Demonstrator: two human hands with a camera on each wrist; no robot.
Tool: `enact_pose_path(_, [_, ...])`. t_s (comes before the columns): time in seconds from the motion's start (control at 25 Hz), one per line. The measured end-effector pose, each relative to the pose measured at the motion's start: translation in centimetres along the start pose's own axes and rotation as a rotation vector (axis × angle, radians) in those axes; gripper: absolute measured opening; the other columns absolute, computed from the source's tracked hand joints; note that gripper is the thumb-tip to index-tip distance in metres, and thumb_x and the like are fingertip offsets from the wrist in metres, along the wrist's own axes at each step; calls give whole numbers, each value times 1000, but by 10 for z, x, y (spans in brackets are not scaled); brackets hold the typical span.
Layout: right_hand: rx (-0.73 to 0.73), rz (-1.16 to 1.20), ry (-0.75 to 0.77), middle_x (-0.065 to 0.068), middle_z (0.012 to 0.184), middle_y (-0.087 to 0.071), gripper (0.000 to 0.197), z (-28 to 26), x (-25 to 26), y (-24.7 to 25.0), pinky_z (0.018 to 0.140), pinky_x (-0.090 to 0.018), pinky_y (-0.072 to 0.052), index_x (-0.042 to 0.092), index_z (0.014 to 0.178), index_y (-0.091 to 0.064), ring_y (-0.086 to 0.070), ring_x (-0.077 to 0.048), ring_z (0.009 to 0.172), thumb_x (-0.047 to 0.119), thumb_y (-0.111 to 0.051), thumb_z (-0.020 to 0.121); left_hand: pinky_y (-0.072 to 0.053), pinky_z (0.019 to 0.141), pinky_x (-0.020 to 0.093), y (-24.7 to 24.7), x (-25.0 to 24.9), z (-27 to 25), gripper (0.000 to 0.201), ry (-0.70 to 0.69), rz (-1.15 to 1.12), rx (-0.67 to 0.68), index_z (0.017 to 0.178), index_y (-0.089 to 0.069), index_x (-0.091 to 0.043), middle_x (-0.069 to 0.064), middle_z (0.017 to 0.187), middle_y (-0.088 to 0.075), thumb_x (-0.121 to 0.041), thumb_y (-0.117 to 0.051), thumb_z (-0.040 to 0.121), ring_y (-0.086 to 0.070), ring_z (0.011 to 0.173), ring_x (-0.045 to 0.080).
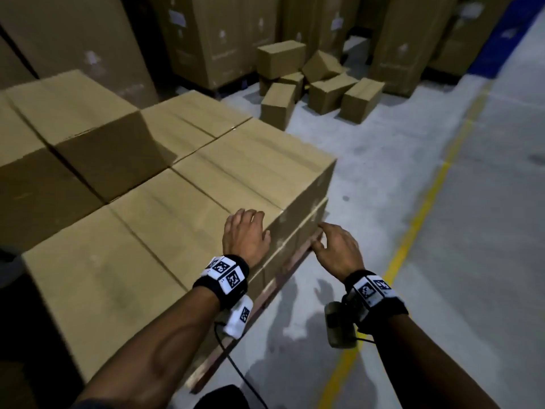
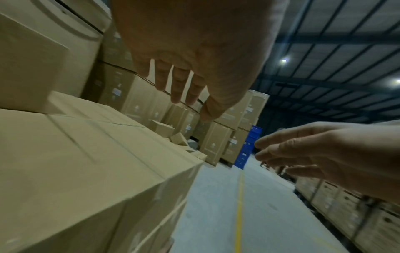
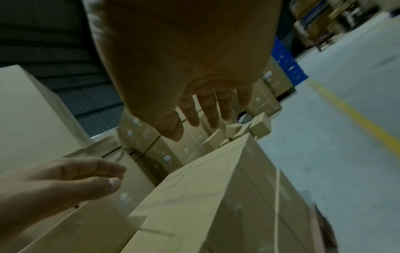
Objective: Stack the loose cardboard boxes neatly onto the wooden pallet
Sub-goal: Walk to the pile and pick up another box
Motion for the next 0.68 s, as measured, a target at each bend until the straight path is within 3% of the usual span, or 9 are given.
enact_pose_path(0.28, [-106, -27, -177, -8, 153, -45, 54, 40, -149, 89, 111, -35, -27, 15, 151, -42, -38, -27, 142, 32, -53, 102, -16, 121, 43, -69, -171, 102, 49, -229, -44, 75, 142, -44, -17, 6, 152, -42, -36, -49, 97, -28, 145, 25])
enact_pose_path(0.48, [-177, -101, -278, -10, 151, -47, 55, 143, -249, 166, 110, -36, -31, 13, 150, -43, -42, -29, 139, 34, -55, 101, -18, 119, 42, -121, -291, 233, 49, -369, -100, 100, 142, -46, -17, 4, 148, -46, -34, -51, 96, -30, 143, 26])
enact_pose_path(0.68, [-204, -141, -312, -9, 150, -48, 55, 251, -315, 247, 109, -33, -29, 14, 150, -42, -41, -29, 139, 35, -53, 101, -18, 118, 42, -125, -397, 371, 48, -462, -95, 87, 141, -47, -16, 3, 147, -48, -35, -50, 97, -32, 142, 27])
Point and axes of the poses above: each hand's wrist, its own z-axis towards the middle knuckle, its own y-axis out of the back of the hand, x = y × z, the point moved 6 cm from there along z, towards the middle knuckle
